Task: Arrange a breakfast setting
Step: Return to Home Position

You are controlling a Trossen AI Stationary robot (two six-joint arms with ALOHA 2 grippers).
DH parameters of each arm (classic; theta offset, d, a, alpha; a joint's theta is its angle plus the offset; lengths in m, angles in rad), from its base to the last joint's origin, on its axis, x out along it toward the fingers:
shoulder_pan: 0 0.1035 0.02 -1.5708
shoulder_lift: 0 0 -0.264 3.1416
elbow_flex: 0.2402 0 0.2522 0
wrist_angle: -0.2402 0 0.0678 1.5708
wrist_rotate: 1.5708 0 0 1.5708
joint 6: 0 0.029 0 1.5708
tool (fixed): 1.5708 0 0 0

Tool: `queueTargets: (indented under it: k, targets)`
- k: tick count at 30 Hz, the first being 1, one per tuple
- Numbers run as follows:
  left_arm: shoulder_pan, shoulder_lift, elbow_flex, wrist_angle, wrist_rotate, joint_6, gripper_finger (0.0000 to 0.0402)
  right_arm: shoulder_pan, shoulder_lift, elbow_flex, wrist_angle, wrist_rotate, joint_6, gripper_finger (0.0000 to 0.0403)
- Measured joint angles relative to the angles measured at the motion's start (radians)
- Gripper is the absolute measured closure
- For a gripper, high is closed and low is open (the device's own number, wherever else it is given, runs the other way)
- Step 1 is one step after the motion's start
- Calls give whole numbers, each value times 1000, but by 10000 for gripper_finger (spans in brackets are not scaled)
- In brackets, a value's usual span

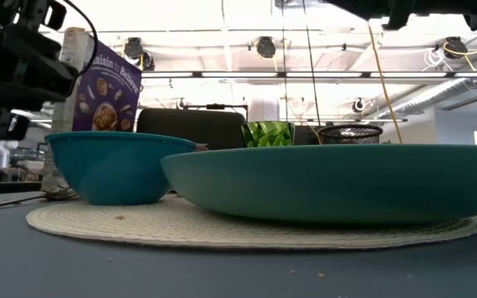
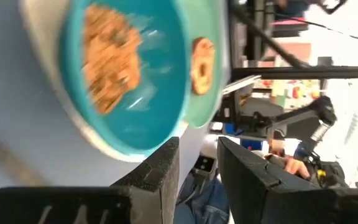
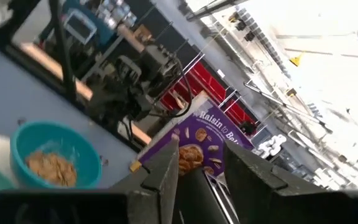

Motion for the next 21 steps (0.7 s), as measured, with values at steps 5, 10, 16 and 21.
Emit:
queueTargets:
  k: [5, 10, 16, 21]
  targets:
    - [0, -6, 0, 144, -61, 218, 286, 0, -67, 0, -37, 0, 119, 301]
    - [6, -5, 0, 337, -217, 597, 286, -1, -167, 0, -137, 0, 240, 325]
    - [52, -7, 0, 439, -285, 1046, 286, -15, -296, 0, -327, -2, 385, 364]
    - [123, -36, 0, 434, -287, 1240, 286, -22, -402, 0, -487, -3, 449, 394]
